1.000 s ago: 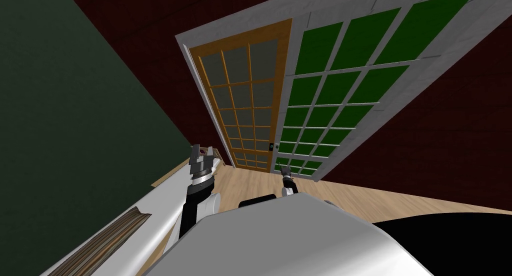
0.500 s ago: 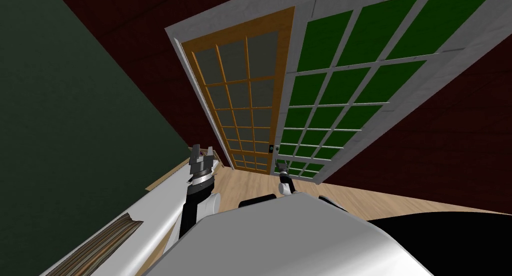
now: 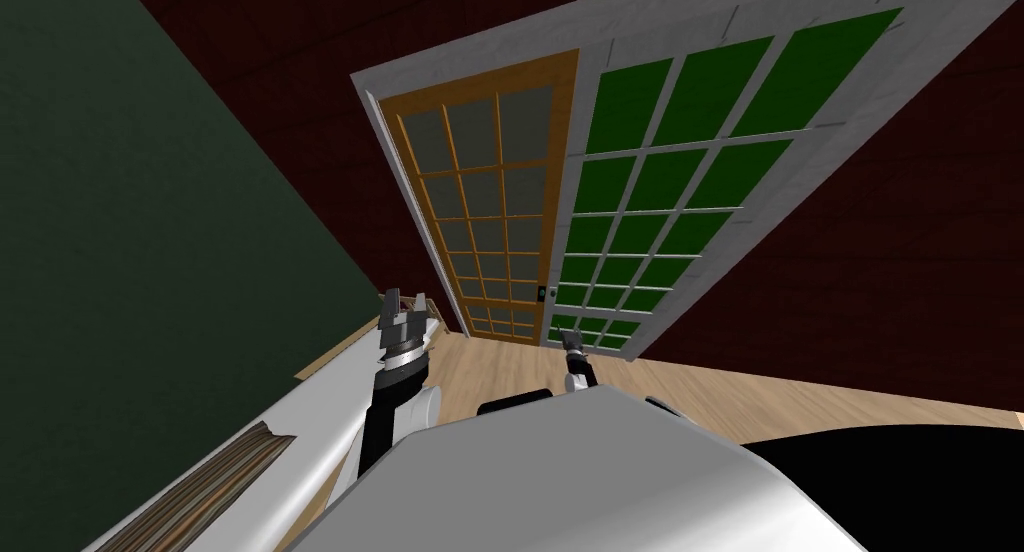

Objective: Pull the door open

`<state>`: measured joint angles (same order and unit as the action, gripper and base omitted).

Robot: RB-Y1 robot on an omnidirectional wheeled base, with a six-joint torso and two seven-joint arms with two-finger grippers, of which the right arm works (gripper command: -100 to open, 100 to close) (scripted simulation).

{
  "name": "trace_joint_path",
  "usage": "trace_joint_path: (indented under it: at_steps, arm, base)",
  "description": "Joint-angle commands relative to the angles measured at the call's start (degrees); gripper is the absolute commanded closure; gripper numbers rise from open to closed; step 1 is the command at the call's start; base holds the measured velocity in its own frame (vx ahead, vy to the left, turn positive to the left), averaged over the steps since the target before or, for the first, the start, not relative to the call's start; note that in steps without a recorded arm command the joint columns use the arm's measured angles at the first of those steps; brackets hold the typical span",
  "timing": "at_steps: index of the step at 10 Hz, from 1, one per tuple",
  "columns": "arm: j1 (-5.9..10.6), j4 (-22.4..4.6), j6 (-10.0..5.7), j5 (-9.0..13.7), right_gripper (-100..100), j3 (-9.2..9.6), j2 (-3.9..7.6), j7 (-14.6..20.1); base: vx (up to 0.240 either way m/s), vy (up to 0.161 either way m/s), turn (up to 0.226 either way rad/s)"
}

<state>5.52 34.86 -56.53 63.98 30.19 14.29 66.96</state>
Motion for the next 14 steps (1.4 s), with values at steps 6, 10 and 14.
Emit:
trace_joint_path:
  at_steps: [6, 10, 14]
  arm:
    - [-5.44, -1.68, 0.81, 1.41, -100, -1.70, 4.18, 1.68]
    - [-7.93, -3.25, 1.10, 2.03, -100, -2.57, 6.55, 3.12]
    - [-10.07, -4.06, 1.44, 2.59, -100, -3.47, 9.12, 4.86]
  base:
    - [-0.096, 0.033, -0.062]
    - [-0.079, 0.019, -0.056]
    - [-0.020, -0.001, -0.036]
